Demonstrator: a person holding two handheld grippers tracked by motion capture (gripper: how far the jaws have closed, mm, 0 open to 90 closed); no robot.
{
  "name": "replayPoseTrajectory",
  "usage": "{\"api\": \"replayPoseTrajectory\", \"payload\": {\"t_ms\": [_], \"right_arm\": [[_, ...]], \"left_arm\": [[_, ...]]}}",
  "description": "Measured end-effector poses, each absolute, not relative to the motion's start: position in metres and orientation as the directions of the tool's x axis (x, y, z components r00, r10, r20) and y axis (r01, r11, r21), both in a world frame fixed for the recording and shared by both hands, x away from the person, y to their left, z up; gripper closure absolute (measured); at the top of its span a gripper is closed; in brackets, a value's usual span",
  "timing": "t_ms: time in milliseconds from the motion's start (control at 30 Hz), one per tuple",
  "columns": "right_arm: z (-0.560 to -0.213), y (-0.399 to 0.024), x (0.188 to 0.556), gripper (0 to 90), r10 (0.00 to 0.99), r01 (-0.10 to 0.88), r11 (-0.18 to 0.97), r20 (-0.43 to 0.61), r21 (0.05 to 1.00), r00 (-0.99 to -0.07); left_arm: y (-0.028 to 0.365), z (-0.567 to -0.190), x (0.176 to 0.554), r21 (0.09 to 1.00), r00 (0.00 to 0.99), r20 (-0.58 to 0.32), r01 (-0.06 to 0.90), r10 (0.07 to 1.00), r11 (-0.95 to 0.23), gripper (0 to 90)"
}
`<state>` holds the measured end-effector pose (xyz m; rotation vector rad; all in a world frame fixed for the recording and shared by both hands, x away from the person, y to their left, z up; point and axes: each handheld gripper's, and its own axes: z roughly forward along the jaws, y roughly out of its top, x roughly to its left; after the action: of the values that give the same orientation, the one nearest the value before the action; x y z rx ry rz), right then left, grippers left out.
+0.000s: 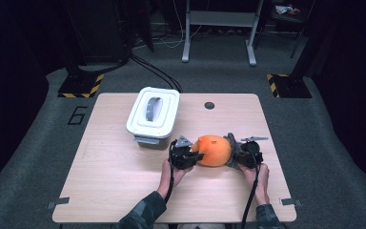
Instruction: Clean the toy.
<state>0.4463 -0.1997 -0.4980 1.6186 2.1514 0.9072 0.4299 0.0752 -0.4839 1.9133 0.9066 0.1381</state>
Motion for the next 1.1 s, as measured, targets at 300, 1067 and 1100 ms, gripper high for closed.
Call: {"api": "replayPoseTrajectory", "payload": {"t_ms": [300,1067,1100], "right_arm": [[-0.463,-0.216,0.429,79.6,0.937,0.683,0.138,0.129,0.717,-0.325],[-0.420,-0.128,0.420,79.2,0.834,0.557,0.329,0.042,0.763,-0.550],[-0.422,-0.127,0.421,79.2,0.841,0.560,0.329,0.035,0.760,-0.541]], "left_arm": [[0.075,-0.481,0.429,0.819,0.707,-0.271,0.526,0.653,-0.230,80.1],[0.067,-0.475,0.431,0.816,0.715,-0.237,0.514,0.658,-0.266,79.9],[0.068,-0.476,0.431,0.816,0.715,-0.235,0.513,0.659,-0.265,80.1]]}}
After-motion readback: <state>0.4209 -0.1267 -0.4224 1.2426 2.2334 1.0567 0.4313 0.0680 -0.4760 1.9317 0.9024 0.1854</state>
